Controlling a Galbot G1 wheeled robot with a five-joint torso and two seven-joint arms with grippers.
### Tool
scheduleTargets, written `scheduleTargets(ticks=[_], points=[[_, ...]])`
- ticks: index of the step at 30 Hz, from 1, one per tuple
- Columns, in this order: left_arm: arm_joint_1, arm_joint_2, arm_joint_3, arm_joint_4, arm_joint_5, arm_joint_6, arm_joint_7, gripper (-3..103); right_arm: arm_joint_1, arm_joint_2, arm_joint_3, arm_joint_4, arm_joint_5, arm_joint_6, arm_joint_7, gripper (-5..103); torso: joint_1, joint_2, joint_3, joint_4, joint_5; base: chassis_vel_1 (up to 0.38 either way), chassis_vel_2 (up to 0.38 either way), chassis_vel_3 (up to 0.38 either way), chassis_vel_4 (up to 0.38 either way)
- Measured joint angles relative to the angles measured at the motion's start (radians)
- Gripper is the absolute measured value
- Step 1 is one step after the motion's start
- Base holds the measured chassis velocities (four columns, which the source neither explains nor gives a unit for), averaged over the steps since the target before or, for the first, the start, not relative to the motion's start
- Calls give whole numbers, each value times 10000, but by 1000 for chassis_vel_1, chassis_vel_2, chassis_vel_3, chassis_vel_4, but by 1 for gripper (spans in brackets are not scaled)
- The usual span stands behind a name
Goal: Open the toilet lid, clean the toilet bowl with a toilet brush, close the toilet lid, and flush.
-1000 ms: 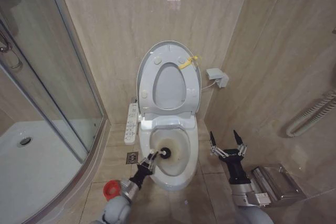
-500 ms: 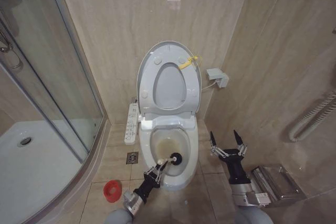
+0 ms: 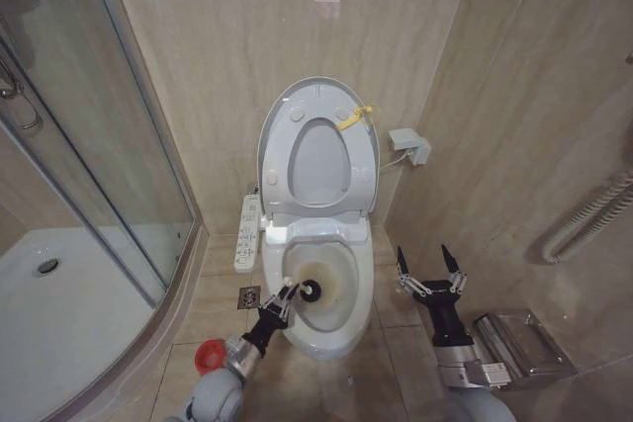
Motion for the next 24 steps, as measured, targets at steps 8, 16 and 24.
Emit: scheduleTargets(ticks=[8,16,24], points=[[343,-65,688,-20,592,292,-321,15,18,-58,16,7,10,1,13,100,0,0,0,0,-1,0,0,0,0],[-552,-373,693,905,328,865,-857,15,-30,-65,38,78,16,4,17,100,0,-2,0,-5,-4,0,0,0,0],[-853,-22,53,344,-311,909,-707,15,-111,50,35,144,-53,8,14,100,2,-2,0,-1,-2,0,0,0,0]])
